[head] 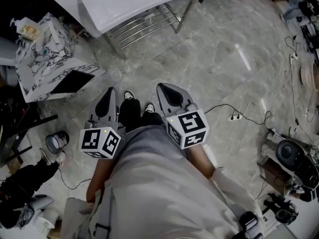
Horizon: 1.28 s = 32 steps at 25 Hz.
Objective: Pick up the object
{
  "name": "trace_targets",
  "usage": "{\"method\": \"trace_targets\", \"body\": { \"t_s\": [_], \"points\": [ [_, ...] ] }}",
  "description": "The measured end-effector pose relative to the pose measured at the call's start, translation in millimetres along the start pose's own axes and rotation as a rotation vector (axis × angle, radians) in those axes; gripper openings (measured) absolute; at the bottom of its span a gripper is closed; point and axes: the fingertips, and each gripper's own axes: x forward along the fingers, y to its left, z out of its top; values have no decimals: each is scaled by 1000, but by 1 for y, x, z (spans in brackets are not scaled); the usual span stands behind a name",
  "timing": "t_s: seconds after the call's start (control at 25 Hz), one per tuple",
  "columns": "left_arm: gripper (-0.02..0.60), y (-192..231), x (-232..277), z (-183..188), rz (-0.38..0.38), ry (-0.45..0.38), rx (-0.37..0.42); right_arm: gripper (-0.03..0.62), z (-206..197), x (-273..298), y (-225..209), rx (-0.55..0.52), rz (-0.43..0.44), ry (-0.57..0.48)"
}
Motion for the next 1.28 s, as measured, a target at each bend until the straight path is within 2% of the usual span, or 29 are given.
{"method": "trace_targets", "body": {
  "t_s": [0.28, 0.6, 1.28],
  "points": [
    [2, 5, 23, 3, -6, -2, -13, 9, 6, 15, -10, -4, 2, 13],
    [2, 14, 68, 30, -23, -24, -19, 9, 39, 46, -33, -38, -4, 13],
    [2, 86, 159, 92, 6, -32, -37, 9, 116, 160, -52, -100, 48, 40]
  ]
}}
